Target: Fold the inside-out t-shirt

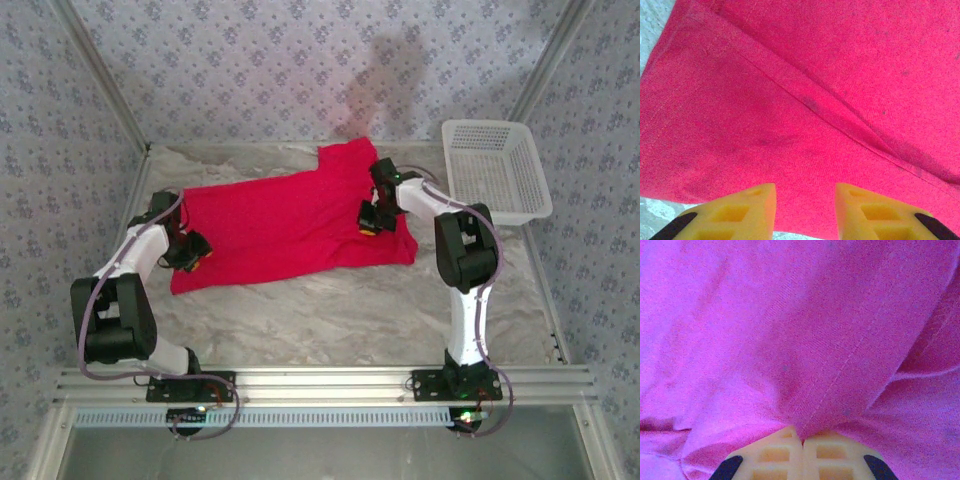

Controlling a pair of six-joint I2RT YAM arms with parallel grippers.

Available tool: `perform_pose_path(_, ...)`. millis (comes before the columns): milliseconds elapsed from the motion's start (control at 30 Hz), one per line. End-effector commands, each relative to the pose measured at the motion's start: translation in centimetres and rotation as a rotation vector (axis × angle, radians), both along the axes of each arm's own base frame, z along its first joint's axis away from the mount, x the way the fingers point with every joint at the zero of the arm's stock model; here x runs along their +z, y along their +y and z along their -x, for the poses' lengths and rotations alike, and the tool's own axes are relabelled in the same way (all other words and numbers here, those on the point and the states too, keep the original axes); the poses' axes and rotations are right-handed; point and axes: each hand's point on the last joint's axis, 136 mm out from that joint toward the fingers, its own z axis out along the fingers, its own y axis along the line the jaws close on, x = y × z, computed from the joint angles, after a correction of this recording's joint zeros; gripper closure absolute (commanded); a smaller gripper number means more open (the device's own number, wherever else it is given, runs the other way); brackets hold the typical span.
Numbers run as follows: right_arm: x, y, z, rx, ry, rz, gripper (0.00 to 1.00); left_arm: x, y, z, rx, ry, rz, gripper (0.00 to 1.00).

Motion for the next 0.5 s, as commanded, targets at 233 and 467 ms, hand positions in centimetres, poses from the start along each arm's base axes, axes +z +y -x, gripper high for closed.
perform_pose_path(233, 4.2, 2.8, -4.8, 0.011, -0.101, -0.016, 1.00, 0.3, -0.3, -0.6, -0.010, -0.017, 0.009, 0.65)
perform_pose_path(467, 3.9, 5.9, -9.0, 0.046, -0.087, -0.072, 0.82, 0.0, 0.1, -0.3, -0.018, 0.006, -0.017, 0.65)
